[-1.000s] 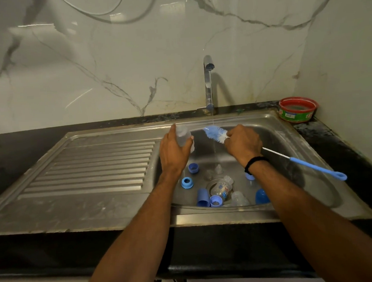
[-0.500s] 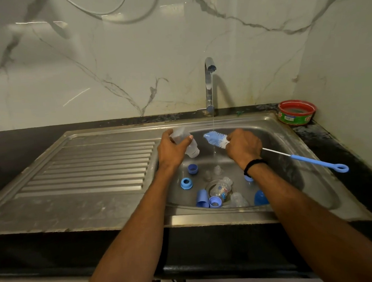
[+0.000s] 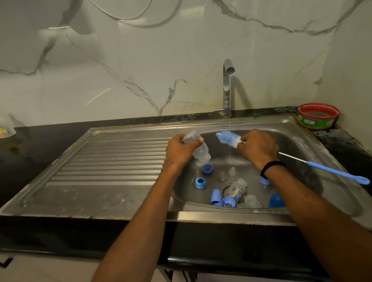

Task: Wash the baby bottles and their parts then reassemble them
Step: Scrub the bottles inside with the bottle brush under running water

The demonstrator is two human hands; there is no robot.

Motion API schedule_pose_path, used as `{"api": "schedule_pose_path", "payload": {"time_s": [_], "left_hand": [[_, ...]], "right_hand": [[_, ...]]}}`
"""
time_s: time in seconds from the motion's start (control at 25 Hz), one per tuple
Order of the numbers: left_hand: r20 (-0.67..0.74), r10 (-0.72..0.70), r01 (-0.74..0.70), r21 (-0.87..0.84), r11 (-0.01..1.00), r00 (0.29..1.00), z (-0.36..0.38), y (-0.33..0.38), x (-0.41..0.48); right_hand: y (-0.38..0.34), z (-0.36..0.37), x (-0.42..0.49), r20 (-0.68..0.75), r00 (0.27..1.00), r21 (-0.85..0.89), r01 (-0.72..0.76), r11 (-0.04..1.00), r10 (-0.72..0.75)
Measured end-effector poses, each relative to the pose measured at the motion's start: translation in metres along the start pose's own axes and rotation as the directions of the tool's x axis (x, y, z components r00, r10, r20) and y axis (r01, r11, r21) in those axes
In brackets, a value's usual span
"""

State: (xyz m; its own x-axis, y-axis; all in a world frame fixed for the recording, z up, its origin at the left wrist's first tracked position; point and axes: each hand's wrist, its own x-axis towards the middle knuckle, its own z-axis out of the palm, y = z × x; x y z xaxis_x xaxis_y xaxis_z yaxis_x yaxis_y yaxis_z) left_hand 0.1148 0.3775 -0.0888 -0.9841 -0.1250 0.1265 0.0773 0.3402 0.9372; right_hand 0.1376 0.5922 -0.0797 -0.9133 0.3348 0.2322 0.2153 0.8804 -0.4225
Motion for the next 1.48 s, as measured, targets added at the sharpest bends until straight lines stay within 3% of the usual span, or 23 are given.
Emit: {"api": "schedule_pose_path", "payload": {"time_s": [0.12,0.24,0.36,0.48,0.56,0.68,0.88,1.2,1.36,1.48], "left_hand": [[-0.009,-0.043,0.042,-0.125,0.991,0.999,-0.007,0.003,-0.003],[0.008,-0.173,0.166,-0.318,0.933,0.985,-0.012,0.007,-0.002],[0.078,-0.369,0.344,-0.575,0.742,0.926,-0.01,0.01,0.0],[0.221,-0.438,0.437,-0.757,0.487,0.871,0.004,0.016,0.012],[0.305,-0.454,0.479,-0.809,0.341,0.837,0.025,0.019,0.022],[0.403,-0.464,0.546,-0.806,0.229,0.789,0.066,0.023,0.037],[0.504,-0.437,0.616,-0.771,0.16,0.745,0.121,0.037,0.06],[0.492,-0.389,0.564,-0.821,0.091,0.779,0.133,0.048,0.07],[0.496,-0.328,0.558,-0.82,0.128,0.804,0.122,0.05,0.065],[0.484,-0.283,0.549,-0.801,0.237,0.828,0.12,0.048,0.067]], "right_hand": [[-0.002,-0.001,-0.001,0.015,1.0,-0.002,-0.017,1.0,0.017],[-0.004,-0.003,-0.003,0.04,0.998,-0.027,-0.057,0.998,0.058],[-0.008,-0.006,-0.006,0.08,0.992,-0.099,-0.086,0.991,0.094],[-0.01,-0.009,-0.01,0.083,0.991,-0.133,-0.093,0.987,0.104],[-0.009,-0.013,-0.01,0.081,0.99,-0.145,-0.103,0.984,0.116],[-0.006,-0.019,-0.008,0.088,0.986,-0.183,-0.127,0.975,0.145],[-0.002,-0.022,-0.001,0.084,0.977,-0.202,-0.175,0.964,0.196],[0.001,-0.029,0.003,0.089,0.969,-0.185,-0.212,0.96,0.231],[0.001,-0.029,0.002,0.078,0.971,-0.171,-0.212,0.962,0.227],[0.002,-0.029,0.003,0.071,0.972,-0.17,-0.21,0.963,0.224]]}}
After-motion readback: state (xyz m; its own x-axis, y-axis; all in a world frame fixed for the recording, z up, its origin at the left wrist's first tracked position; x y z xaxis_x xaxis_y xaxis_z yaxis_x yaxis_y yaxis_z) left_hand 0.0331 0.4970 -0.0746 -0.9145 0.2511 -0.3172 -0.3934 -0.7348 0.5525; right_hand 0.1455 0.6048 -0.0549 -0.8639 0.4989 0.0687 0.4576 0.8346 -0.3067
